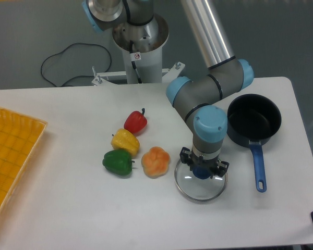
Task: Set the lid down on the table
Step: 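Set the lid flat on the table and open the gripper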
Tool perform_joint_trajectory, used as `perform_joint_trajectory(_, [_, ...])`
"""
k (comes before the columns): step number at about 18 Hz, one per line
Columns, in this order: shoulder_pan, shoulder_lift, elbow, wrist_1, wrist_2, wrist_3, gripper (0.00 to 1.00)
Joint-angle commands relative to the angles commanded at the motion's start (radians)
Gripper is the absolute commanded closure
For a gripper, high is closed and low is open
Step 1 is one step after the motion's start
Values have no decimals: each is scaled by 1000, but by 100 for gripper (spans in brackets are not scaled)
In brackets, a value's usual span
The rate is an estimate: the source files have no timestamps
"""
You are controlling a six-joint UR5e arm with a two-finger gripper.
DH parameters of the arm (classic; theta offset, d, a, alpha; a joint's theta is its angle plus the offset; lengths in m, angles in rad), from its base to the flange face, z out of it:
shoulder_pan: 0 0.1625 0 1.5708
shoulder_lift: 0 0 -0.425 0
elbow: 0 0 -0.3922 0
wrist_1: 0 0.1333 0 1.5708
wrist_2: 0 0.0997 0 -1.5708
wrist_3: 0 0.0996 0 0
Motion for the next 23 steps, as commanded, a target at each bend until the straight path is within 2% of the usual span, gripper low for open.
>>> perform_joint_trajectory(3, [0, 0, 0, 2, -2, 0, 42])
perform_joint_trajectory(5, [0, 0, 0, 2, -2, 0, 37])
perform_joint_trajectory(19, [0, -8, 0, 5, -2, 0, 36])
perform_joint_trajectory(23, [-5, -8, 0, 5, -2, 0, 30])
